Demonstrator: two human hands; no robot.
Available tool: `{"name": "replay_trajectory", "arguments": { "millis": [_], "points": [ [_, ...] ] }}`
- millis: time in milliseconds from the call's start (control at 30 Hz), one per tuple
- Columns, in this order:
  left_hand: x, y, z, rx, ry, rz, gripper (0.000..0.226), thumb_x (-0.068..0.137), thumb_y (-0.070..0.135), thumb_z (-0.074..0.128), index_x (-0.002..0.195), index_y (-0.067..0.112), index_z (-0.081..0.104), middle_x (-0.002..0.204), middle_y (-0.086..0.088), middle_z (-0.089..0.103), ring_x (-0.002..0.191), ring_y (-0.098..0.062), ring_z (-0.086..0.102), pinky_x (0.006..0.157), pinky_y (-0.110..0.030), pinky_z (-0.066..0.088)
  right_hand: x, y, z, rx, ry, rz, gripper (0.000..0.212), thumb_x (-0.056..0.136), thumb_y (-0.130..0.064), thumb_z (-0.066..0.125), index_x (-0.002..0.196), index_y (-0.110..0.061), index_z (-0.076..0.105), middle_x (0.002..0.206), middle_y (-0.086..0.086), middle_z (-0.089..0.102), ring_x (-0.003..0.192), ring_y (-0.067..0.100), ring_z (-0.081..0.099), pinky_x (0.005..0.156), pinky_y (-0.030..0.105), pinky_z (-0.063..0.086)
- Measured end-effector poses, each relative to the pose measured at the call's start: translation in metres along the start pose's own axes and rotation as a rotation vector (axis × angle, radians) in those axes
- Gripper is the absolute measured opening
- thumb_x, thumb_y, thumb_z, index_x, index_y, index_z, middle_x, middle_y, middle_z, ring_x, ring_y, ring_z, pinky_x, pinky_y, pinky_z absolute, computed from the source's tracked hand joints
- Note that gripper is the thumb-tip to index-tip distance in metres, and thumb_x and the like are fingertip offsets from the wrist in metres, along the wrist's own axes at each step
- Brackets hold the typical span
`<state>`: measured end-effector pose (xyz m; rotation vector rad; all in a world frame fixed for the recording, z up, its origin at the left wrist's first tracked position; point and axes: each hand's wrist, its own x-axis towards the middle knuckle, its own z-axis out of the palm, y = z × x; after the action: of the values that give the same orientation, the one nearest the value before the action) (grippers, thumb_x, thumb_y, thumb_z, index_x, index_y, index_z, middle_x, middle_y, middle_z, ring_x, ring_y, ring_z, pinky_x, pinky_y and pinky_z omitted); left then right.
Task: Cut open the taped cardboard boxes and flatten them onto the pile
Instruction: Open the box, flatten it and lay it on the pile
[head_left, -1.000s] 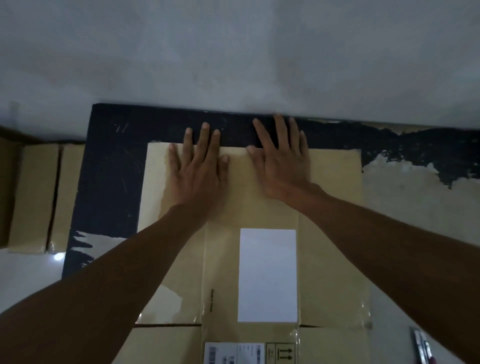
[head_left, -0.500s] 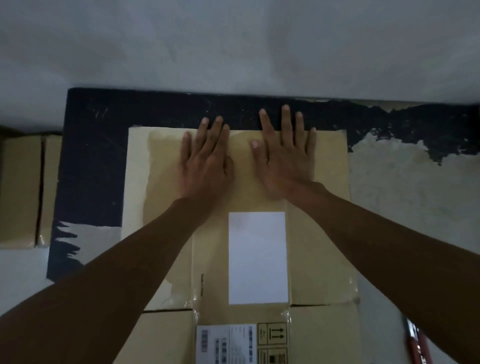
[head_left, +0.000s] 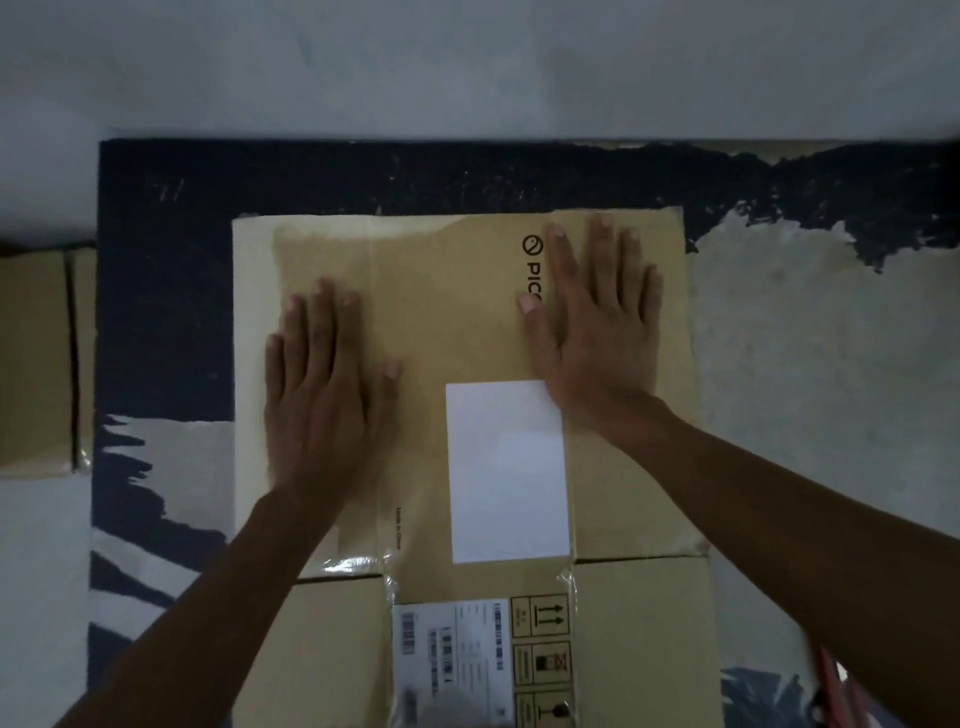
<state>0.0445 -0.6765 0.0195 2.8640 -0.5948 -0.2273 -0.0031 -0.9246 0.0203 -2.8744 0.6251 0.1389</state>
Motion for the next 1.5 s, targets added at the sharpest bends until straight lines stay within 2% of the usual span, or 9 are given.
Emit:
{"name": "replay_trajectory", "arguments": {
  "millis": [200, 533, 700, 767, 833, 933, 1167, 1267, 1500],
  "points": [
    [-0.003, 0.0, 0.001, -0.06, 0.07, 0.009, 0.071, 0.102, 0.052, 0.027, 0.159, 0.014, 0.009, 0.167, -0.006, 0.003, 0.154, -0.023, -0.002, 0.125, -0.046, 0.002, -0.013, 0.01, 0.005, 0.164, 0.108, -0.048, 0.062, 0.101, -0.049, 0.036, 0.156, -0.021, 0.027, 0.164, 0.011, 0.014, 0.152, 0.029, 0.006, 0.123, 0.049, 0.006],
    [-0.016, -0.016, 0.008, -0.282, 0.428, -0.018, 0.033, 0.1, 0.022, 0.055, 0.124, 0.002, 0.064, 0.14, -0.014, 0.057, 0.136, -0.029, 0.048, 0.12, -0.053, 0.024, -0.088, 0.016, 0.009, -0.05, -0.01, 0.061, 0.065, 0.101, -0.052, 0.022, 0.158, -0.029, 0.002, 0.166, 0.009, -0.006, 0.152, 0.031, -0.008, 0.122, 0.053, 0.002],
    [-0.061, -0.03, -0.016, -0.227, 0.185, -0.49, 0.068, 0.089, 0.054, 0.064, 0.136, 0.006, 0.048, 0.138, -0.018, 0.051, 0.125, -0.037, 0.047, 0.101, -0.054, 0.043, -0.089, 0.028, 0.001, 0.144, -0.072, 0.009, 0.069, 0.097, -0.056, 0.028, 0.158, -0.029, 0.01, 0.166, 0.007, -0.003, 0.152, 0.027, -0.008, 0.122, 0.046, -0.004],
    [-0.09, -0.03, -0.03, -0.183, 0.099, -0.539, 0.069, 0.086, 0.051, 0.069, 0.131, 0.002, 0.051, 0.135, -0.025, 0.047, 0.12, -0.045, 0.045, 0.093, -0.057, 0.045, -0.099, 0.037, -0.01, 0.251, -0.041, 0.037, 0.072, 0.093, -0.049, 0.048, 0.155, -0.02, 0.023, 0.163, 0.014, 0.016, 0.15, 0.033, 0.013, 0.121, 0.05, 0.015],
    [-0.11, -0.031, -0.04, -0.19, 0.018, -0.575, 0.064, 0.085, 0.047, 0.072, 0.126, 0.0, 0.055, 0.131, -0.027, 0.046, 0.116, -0.046, 0.044, 0.091, -0.057, 0.043, -0.121, 0.043, -0.023, 0.27, 0.039, 0.26, 0.071, 0.09, -0.041, 0.061, 0.148, -0.012, 0.032, 0.151, 0.019, 0.034, 0.138, 0.039, 0.035, 0.107, 0.055, 0.039],
    [-0.128, -0.027, -0.046, -0.235, -0.046, -0.617, 0.061, 0.085, 0.04, 0.074, 0.126, -0.001, 0.055, 0.128, -0.027, 0.048, 0.117, -0.044, 0.043, 0.094, -0.056, 0.041, -0.167, 0.04, -0.035, 0.277, 0.002, 0.646, 0.067, 0.09, -0.037, 0.064, 0.145, -0.009, 0.037, 0.141, 0.019, 0.044, 0.129, 0.037, 0.042, 0.096, 0.052, 0.044],
    [-0.113, -0.039, -0.055, -0.69, -0.092, -0.84, 0.067, 0.067, 0.041, 0.085, 0.11, -0.006, 0.066, 0.103, -0.02, 0.069, 0.09, -0.035, 0.065, 0.079, -0.044, 0.057, -0.182, 0.02, -0.047, 0.581, -0.018, 0.903, 0.051, 0.089, -0.028, 0.066, 0.133, -0.008, 0.051, 0.127, 0.016, 0.057, 0.113, 0.036, 0.055, 0.092, 0.042, 0.046],
    [-0.105, -0.042, -0.067, -0.922, -0.169, -0.858, 0.035, 0.083, 0.024, 0.076, 0.106, 0.003, 0.06, 0.103, -0.016, 0.063, 0.089, -0.031, 0.058, 0.076, -0.035, 0.048, -0.175, 0.031, -0.057, 0.834, -0.078, 0.853, 0.009, 0.095, -0.017, 0.059, 0.103, -0.013, 0.057, 0.106, 0.01, 0.059, 0.092, 0.026, 0.056, 0.084, 0.037, 0.048],
    [-0.12, -0.035, -0.087, -0.965, -0.186, -0.502, 0.04, 0.099, 0.02, 0.059, 0.136, 0.009, 0.052, 0.123, -0.008, 0.061, 0.109, -0.026, 0.056, 0.092, -0.038, 0.046, -0.195, 0.024, -0.08, 0.745, 0.008, 0.673, 0.012, 0.101, -0.015, 0.05, 0.09, -0.013, 0.05, 0.092, 0.001, 0.051, 0.092, 0.021, 0.049, 0.076, 0.029, 0.04]
  ]
}}
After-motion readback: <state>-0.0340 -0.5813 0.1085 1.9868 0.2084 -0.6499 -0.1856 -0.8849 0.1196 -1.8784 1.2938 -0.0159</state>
